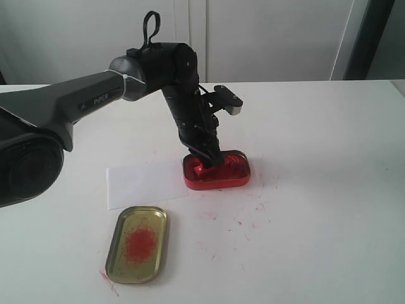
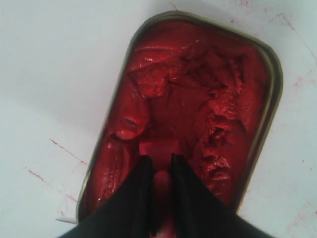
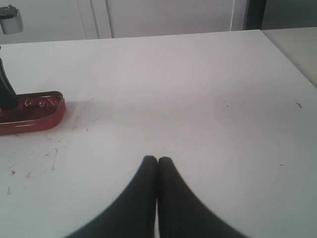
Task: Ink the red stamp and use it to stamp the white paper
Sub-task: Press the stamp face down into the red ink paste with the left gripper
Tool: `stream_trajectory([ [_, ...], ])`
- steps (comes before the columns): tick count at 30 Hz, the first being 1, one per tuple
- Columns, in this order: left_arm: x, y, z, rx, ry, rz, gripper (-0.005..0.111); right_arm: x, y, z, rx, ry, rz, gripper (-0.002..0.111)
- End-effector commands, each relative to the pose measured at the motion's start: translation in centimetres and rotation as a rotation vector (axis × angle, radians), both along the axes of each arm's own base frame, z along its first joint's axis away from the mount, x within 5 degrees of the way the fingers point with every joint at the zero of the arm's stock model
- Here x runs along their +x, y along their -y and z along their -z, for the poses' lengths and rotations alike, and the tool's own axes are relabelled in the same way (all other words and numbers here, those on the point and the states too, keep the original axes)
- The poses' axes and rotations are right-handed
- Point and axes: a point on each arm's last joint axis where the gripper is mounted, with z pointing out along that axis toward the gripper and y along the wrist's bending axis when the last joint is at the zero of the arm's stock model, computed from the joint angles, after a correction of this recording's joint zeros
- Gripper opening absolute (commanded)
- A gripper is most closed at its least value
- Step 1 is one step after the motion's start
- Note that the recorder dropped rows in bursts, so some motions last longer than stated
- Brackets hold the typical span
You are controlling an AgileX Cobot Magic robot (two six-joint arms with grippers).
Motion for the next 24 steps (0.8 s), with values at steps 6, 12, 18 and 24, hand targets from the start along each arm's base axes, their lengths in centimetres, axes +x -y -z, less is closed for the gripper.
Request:
stream_trajectory([
  [6, -0.4, -0.4, 5.9, 0.129, -0.121, 0.018, 0.000, 0.0, 0.0, 0.0, 0.003, 0.015, 0.001, 0.000],
  [12, -0.4, -0.5, 5.7, 0.132, -0.126, 0.020, 0.000, 0.0, 0.0, 0.0, 0.003, 0.015, 0.001, 0.000],
  [18, -0.4, -0.5, 3.4, 0.110, -0.087, 0.019, 0.000, 0.0, 0.0, 0.0, 0.003, 0.015, 0.001, 0.000],
  [24, -0.6, -0.7, 0.0, 0.078, -0.033, 0.019, 0.000, 0.0, 0.0, 0.0, 0.003, 0.015, 0.001, 0.000],
])
